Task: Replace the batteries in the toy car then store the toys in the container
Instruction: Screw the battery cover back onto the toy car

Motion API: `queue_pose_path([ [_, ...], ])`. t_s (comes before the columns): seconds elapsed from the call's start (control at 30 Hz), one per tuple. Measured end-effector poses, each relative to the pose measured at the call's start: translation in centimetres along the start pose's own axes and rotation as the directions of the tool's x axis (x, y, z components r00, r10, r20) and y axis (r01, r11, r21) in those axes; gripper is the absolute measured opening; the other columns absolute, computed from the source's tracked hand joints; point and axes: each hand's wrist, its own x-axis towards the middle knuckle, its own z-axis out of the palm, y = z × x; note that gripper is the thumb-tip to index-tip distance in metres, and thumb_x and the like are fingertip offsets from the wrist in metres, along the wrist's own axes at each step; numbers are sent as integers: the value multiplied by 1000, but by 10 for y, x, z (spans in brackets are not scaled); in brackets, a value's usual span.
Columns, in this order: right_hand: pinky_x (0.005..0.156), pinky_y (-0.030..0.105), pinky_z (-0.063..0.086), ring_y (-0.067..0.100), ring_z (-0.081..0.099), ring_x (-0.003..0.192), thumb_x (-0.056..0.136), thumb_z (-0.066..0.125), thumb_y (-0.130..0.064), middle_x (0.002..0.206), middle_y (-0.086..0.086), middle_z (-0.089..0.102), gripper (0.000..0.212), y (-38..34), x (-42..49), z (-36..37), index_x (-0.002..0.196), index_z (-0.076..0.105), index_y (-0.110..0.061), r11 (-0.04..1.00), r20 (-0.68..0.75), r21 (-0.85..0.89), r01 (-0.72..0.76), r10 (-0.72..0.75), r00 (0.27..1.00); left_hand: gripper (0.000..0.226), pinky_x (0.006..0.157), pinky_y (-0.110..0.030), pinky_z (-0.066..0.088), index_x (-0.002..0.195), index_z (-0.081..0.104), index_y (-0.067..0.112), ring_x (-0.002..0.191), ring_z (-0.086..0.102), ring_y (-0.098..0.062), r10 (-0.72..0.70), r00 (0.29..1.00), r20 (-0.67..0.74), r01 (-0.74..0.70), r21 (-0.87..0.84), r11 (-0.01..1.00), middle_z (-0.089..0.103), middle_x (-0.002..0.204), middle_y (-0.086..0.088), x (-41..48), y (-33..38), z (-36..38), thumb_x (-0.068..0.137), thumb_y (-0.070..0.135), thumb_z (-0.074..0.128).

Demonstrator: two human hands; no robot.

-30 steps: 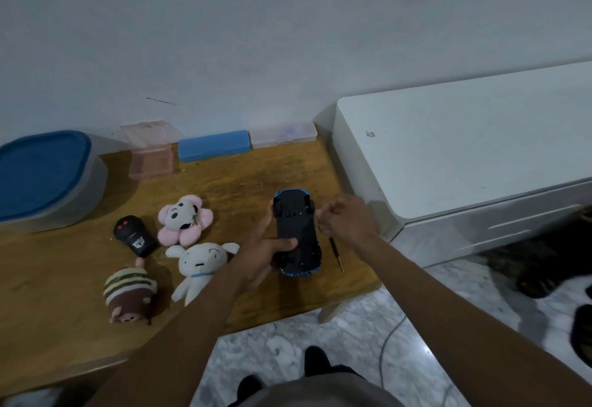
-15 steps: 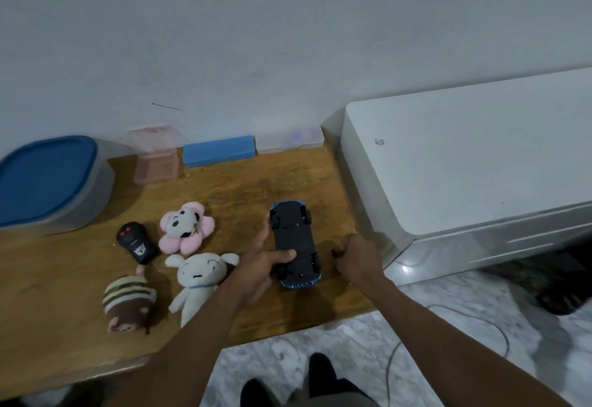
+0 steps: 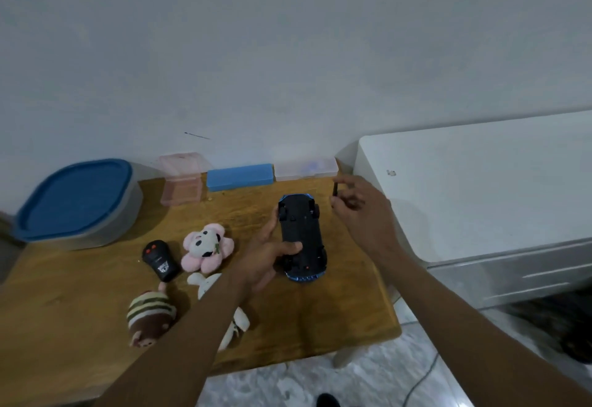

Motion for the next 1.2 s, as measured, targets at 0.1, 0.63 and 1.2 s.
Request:
queue_pose_path([
  [0.1,70,18,53,4,67,72,83,69,-5,73,-12,66,27,-18,7,11,104,67,-21,989,-53,121,84,-78,996,88,97,-61,48,145,30,50,118,59,-37,18,1000,6,-18,32,999,59,135,-10,1,10,0,85,-5,63],
  [0.63,74,38,61,14,72,74,85,68,-4,81,6,72,20,-39,17,27,99,64,-18,969,-87,235,83,-64,994,82,87,-49,55,143,32,52,109,65,-35,76,997,-6,-75,93,993,63,129,-5,-7,34,-2,87,3,65],
  [1.2,68,20,57,11,72,69,86,68,-5,79,1,72,18,-34,12,30,102,65,-12,975,-63,178,136,-127,990,80,78,-42,57,144,33,50,107,65,-32,86,996,4,-86,94,992,63,127,-4,-17,34,-1,88,2,63],
])
